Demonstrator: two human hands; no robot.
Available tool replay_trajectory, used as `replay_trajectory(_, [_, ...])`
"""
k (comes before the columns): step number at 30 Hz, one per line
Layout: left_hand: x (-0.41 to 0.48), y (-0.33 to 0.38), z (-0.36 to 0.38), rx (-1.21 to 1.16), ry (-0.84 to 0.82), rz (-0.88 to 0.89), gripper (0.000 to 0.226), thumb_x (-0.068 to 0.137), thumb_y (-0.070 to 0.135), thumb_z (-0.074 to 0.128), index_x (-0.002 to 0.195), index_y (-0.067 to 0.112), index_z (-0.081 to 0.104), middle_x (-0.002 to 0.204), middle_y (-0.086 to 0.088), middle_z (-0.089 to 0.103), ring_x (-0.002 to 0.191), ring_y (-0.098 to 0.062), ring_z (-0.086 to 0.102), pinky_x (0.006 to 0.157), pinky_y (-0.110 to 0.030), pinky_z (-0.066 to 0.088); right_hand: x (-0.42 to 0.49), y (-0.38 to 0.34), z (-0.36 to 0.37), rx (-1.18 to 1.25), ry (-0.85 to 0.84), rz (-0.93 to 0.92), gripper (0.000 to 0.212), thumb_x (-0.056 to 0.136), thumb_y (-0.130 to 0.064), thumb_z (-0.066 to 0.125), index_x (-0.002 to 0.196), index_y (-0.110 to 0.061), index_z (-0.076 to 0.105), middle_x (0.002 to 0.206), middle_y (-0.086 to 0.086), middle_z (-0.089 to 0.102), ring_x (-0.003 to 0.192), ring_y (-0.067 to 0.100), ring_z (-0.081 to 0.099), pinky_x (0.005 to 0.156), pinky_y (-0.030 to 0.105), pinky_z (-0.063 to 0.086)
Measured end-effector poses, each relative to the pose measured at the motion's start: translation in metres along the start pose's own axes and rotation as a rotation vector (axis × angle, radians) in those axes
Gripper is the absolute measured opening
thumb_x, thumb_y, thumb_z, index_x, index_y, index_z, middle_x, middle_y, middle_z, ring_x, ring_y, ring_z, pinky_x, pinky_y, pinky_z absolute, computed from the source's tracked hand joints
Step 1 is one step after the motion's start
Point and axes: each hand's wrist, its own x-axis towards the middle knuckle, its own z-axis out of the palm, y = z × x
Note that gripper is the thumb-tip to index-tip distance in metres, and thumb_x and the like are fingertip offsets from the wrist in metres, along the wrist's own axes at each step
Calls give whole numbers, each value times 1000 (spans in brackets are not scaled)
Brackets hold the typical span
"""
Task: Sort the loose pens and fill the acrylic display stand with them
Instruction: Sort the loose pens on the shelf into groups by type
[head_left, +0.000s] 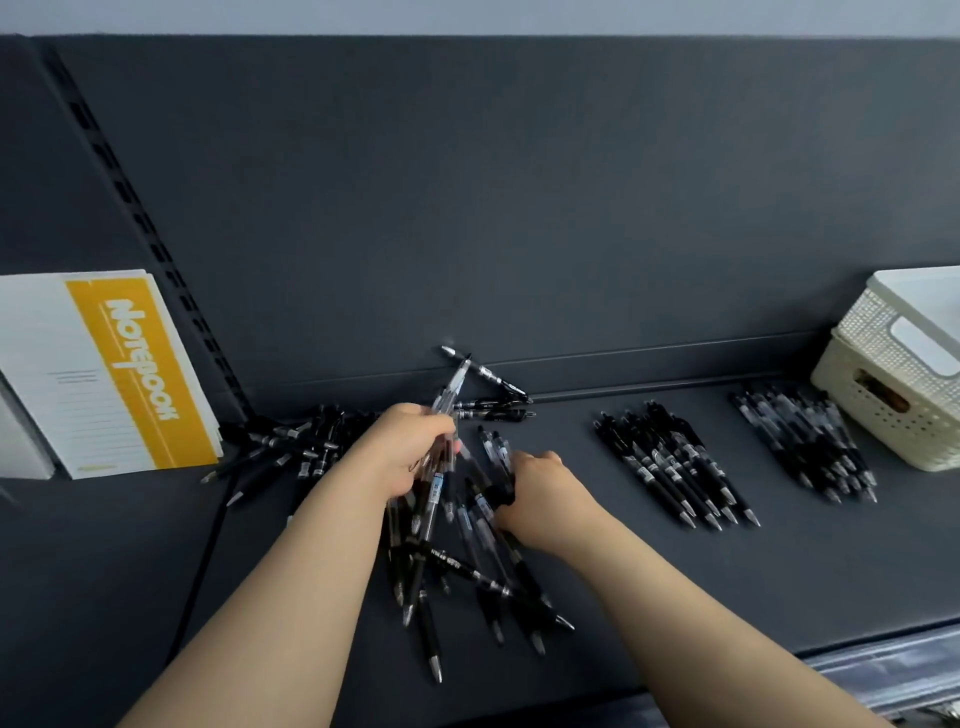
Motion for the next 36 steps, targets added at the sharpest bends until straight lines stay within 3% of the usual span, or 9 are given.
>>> replay_trajectory(2, [-5,2,-3,-121,-14,16,12,88,-4,50,81,5,55,63,-10,59,48,-15,58,47,-24,48,0,-2,-1,-39,-6,-8,21,81,-18,59,94,-10,44,106,12,51,90,27,51,66,29,41])
replay_trajectory(5, [-13,2,0,-275,-22,22,13,90,-6,49,82,4,54,69,-12,56,57,-19,58,46,-23,53,1,-2,1,-102,5,-31,14,81,-7,51,88,-9,38,86,6,47,79,26,48,53,26,36])
replay_trajectory(11, [-15,7,16,-532,-23,21,13,92,-8,47,85,1,55,77,-11,54,65,-19,61,81,-37,53,-2,5,-11,-125,-42,-55,18,92,-18,44,103,-4,44,112,16,51,99,31,54,72,28,37])
replay_trajectory(16, [-23,16,31,-595,-12,71,14,93,-6,48,86,3,56,78,-9,54,69,-17,60,94,-40,47,-11,31,-34,100,-84,-69,14,90,-21,41,90,-7,47,85,5,50,76,22,47,62,29,37])
replay_trajectory(20, [-31,22,45,-714,-57,95,12,92,-6,51,87,2,57,77,-9,56,69,-18,60,86,-40,53,-26,58,-49,748,-72,-5,16,87,-3,38,74,-9,45,62,8,45,50,17,41,48,27,33])
replay_trajectory(25, [-40,27,77,-749,-157,89,14,90,-7,52,88,4,59,77,-8,58,66,-17,63,73,-35,58,-38,87,-61,1338,-133,-27,22,92,5,36,90,-7,55,69,4,54,55,11,49,48,22,42])
replay_trajectory(30, [-45,27,119,-716,-259,47,27,88,-8,53,109,9,60,84,-8,62,66,-17,67,68,-30,59,-41,103,-69,1410,-120,-111,29,93,8,35,93,-11,58,74,1,57,60,10,51,54,20,45])
replay_trajectory(33, [-43,26,138,-679,-292,51,40,87,-8,54,119,15,59,98,-10,65,81,-20,65,70,-30,57,-42,111,-73,1318,-87,-161,31,92,9,36,101,-9,59,75,-2,57,61,9,50,56,20,43])
replay_trajectory(36, [-45,29,156,-646,-317,49,43,87,-7,54,123,18,58,91,-6,69,71,-20,63,54,-30,54,-44,120,-77,1243,-30,-174,29,90,8,38,104,-9,56,74,-2,57,61,8,49,55,20,42])
